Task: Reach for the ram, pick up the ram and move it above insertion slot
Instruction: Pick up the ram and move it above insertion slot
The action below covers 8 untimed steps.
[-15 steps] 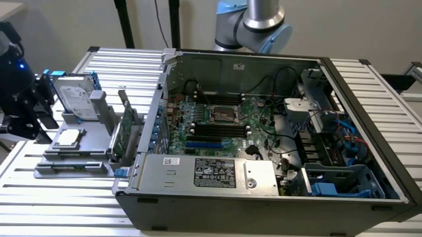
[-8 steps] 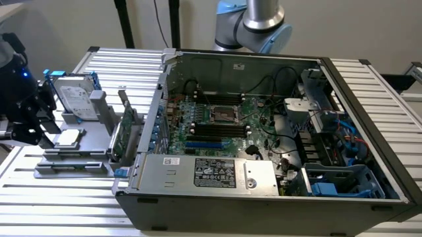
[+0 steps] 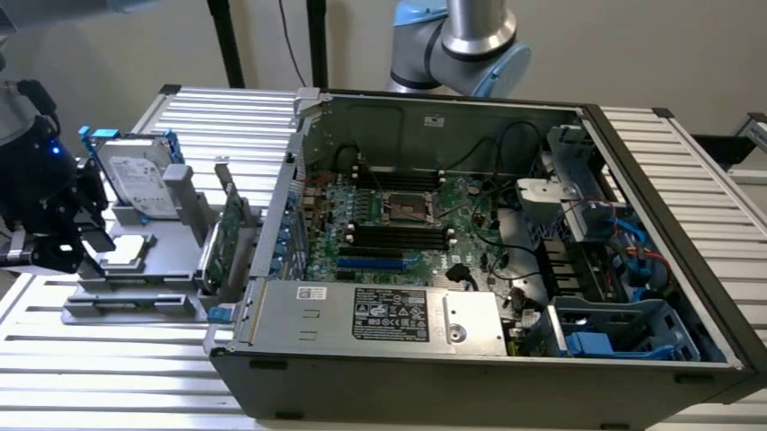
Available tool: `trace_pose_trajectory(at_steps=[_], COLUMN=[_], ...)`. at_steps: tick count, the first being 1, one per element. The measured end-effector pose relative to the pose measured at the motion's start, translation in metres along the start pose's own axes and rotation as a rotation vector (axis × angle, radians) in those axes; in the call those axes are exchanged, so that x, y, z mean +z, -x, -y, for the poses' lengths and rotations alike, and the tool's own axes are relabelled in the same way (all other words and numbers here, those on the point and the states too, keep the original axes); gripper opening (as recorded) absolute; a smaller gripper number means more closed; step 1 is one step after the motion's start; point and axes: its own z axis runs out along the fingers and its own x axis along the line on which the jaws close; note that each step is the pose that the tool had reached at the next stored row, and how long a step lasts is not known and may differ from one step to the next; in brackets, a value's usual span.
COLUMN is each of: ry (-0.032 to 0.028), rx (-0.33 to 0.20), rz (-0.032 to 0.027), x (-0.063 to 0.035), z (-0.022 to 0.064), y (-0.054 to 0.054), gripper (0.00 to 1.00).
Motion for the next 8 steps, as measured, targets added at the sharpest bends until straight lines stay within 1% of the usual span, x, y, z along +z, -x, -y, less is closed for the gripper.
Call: trace_pose_trajectory(at_steps=[8], ry=[0.0000], rx=[0.000], rz=[0.0000], x=[0.0145], z=[-0.0001], y=[0.000], gripper=[0.42])
